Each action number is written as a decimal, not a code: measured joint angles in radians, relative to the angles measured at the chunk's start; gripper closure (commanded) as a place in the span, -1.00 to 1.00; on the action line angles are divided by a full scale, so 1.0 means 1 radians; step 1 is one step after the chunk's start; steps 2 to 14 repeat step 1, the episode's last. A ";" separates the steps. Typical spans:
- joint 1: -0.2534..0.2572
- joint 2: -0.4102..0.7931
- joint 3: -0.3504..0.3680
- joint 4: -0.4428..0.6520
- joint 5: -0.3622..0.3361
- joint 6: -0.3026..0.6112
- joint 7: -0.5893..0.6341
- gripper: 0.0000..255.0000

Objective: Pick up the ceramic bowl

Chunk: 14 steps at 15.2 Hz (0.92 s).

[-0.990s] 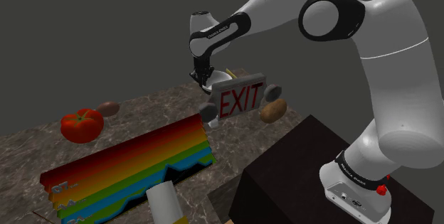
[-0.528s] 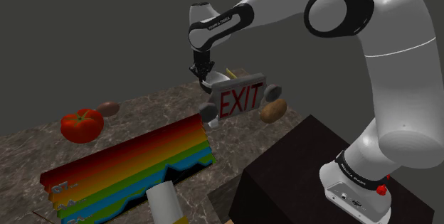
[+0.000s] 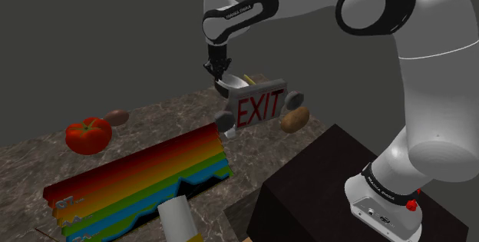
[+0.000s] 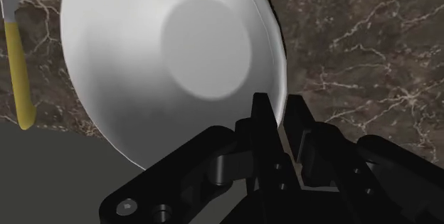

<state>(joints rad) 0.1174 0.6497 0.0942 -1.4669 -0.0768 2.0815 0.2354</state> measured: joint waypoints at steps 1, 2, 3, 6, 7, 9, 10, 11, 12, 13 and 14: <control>0.000 -0.004 0.000 0.001 0.000 -0.005 0.000 1.00; 0.000 -0.004 0.000 0.001 0.000 -0.005 0.000 1.00; 0.000 -0.004 0.000 0.001 0.000 -0.005 0.000 1.00; 0.000 -0.004 0.000 0.001 0.000 -0.005 0.000 1.00; 0.000 -0.004 0.000 0.001 0.000 -0.005 0.000 1.00; 0.000 -0.004 0.000 0.001 0.000 -0.005 0.000 1.00; 0.000 -0.004 0.000 0.001 0.000 -0.005 0.000 1.00; 0.000 -0.004 0.000 0.001 0.000 -0.005 0.000 1.00; 0.000 -0.004 0.000 0.001 0.000 -0.005 0.000 1.00; 0.000 -0.004 0.000 0.001 0.000 -0.005 0.000 1.00; 0.000 -0.004 0.000 0.001 0.000 -0.005 0.000 1.00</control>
